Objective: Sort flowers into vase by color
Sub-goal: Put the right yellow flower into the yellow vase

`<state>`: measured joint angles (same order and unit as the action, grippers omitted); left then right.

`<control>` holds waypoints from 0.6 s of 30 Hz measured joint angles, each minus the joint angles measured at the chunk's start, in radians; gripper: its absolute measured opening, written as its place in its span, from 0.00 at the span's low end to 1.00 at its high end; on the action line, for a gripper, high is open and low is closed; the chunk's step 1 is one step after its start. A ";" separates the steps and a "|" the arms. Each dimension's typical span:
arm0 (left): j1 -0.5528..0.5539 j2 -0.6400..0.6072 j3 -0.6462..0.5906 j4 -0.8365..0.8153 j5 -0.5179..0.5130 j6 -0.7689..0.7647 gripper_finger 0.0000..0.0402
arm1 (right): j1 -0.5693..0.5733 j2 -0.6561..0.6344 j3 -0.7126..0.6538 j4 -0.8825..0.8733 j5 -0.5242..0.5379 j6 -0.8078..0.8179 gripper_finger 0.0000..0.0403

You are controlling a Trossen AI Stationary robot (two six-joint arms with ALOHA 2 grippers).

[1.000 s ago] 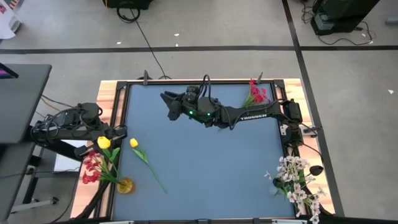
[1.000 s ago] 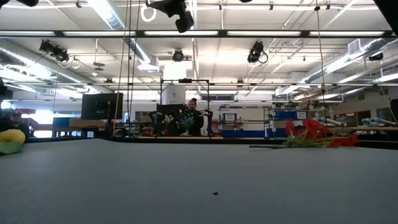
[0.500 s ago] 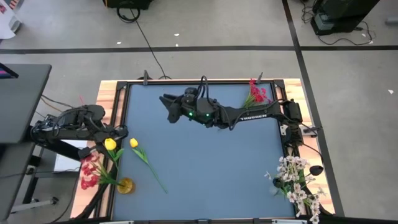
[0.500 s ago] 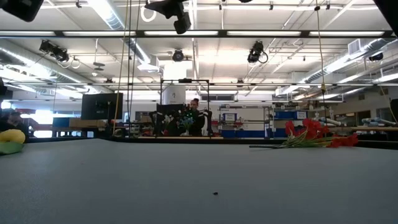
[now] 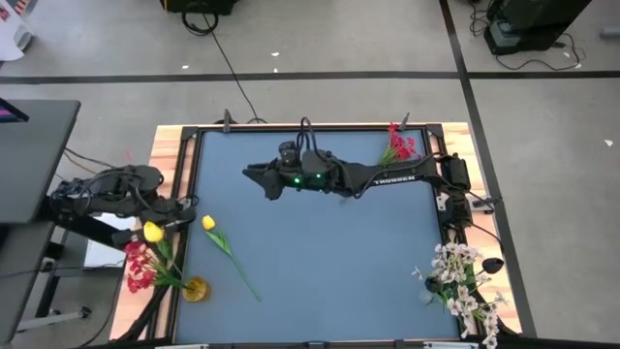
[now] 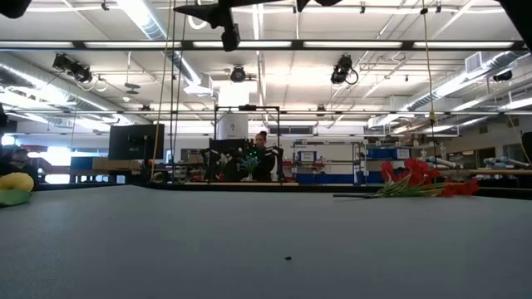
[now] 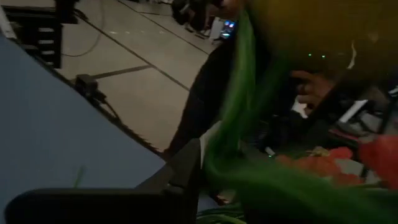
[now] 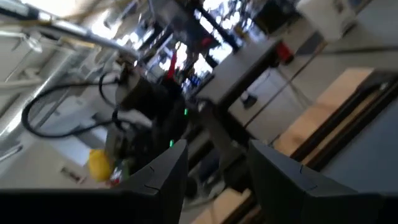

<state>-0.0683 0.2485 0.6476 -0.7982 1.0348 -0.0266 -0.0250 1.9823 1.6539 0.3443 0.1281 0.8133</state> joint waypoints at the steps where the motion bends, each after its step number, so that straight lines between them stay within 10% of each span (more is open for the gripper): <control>1: -0.012 0.000 0.000 0.009 0.000 -0.013 0.25 | 0.001 0.000 0.000 -0.010 -0.014 0.007 0.44; 18: -0.134 0.074 0.137 -0.080 -0.110 -0.136 0.43 | -0.019 0.000 0.000 -0.153 -0.171 0.181 0.44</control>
<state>-0.2028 0.3222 0.7844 -0.8785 0.9251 -0.1631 -0.0442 1.9823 1.6539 0.1912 -0.0430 0.9942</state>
